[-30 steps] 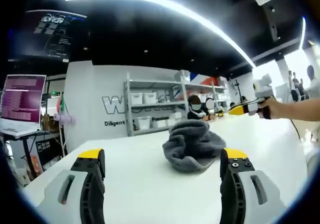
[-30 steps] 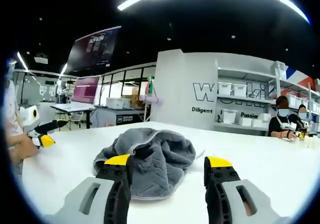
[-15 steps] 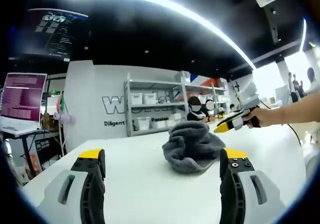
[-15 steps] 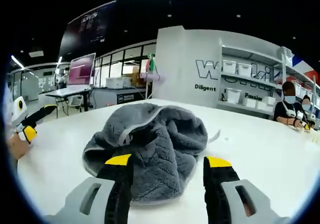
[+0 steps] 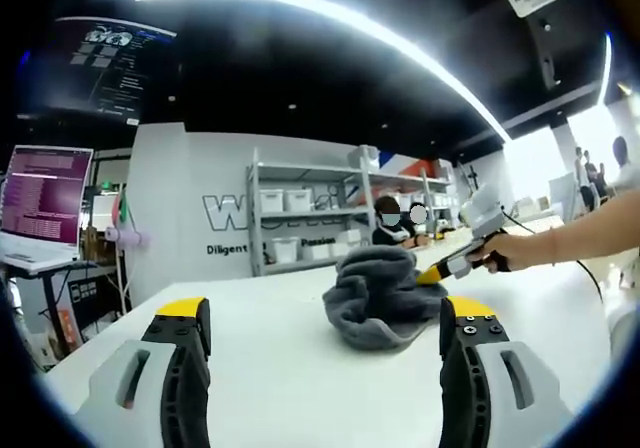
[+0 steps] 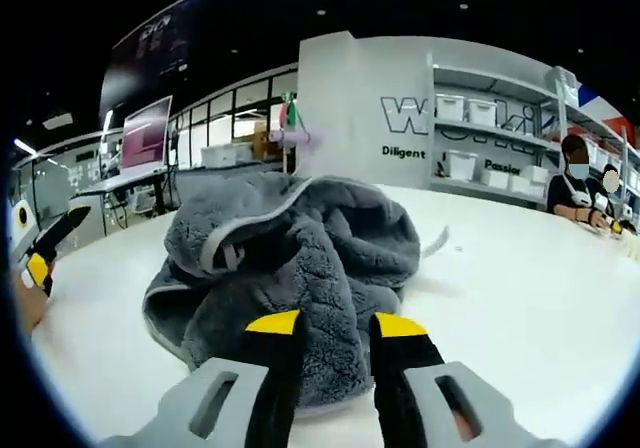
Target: Fold the towel on the table until its edges align and the towel forms a compact rectangular stack.
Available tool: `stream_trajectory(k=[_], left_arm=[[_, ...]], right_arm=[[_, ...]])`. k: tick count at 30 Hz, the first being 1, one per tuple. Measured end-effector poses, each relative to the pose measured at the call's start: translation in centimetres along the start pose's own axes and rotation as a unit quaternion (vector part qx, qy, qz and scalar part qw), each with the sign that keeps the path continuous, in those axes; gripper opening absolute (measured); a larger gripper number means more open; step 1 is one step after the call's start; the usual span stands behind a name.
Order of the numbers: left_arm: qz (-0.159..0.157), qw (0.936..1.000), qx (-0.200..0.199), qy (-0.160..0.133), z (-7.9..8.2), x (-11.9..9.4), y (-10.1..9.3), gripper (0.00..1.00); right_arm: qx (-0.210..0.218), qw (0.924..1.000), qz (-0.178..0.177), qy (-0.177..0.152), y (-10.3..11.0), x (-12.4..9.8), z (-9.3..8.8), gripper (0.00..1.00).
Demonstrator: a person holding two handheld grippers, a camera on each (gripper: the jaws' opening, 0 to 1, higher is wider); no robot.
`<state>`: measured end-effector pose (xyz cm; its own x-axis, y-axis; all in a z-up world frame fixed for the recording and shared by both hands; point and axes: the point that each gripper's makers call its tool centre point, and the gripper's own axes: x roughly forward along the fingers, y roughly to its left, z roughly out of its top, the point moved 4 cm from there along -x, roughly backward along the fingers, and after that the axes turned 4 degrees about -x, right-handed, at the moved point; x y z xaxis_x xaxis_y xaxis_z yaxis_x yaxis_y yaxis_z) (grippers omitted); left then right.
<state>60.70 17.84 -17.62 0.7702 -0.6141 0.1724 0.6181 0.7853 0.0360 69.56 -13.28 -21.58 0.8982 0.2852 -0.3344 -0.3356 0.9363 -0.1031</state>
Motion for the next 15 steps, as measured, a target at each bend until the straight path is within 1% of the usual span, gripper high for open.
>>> stream_trajectory(k=[1, 2, 4, 7, 9, 11, 15], left_arm=[[0.0, 1.0, 0.0, 0.0, 0.0, 0.0, 0.0, 0.93], [0.0, 1.0, 0.0, 0.0, 0.0, 0.0, 0.0, 0.93], [0.0, 1.0, -0.001, 0.0, 0.0, 0.1, 0.0, 0.93], [-0.001, 1.0, -0.001, 0.001, 0.0, 0.0, -0.1, 0.93], [-0.001, 1.0, -0.001, 0.0, 0.0, 0.0, -0.1, 0.93], [-0.002, 1.0, -0.001, 0.0, 0.0, 0.0, -0.1, 0.93], [-0.001, 1.0, -0.002, 0.001, 0.0, 0.1, 0.0, 0.93]], right_arm=[[-0.015, 0.9998, -0.005, 0.006, -0.2, 0.0, 0.0, 0.08], [-0.028, 0.9994, -0.022, 0.006, -0.5, -0.1, 0.3, 0.06], [-0.036, 0.9992, -0.018, 0.002, -0.3, -0.3, 0.8, 0.02], [-0.046, 0.9989, -0.007, -0.005, 0.2, -0.6, 1.9, 0.02], [-0.075, 0.9972, -0.004, -0.009, 0.4, -0.9, 2.9, 0.02], [-0.094, 0.9956, -0.003, -0.011, 0.6, -1.2, 3.6, 0.01], [-0.105, 0.9942, 0.0, -0.024, 1.1, -2.2, 5.7, 0.01]])
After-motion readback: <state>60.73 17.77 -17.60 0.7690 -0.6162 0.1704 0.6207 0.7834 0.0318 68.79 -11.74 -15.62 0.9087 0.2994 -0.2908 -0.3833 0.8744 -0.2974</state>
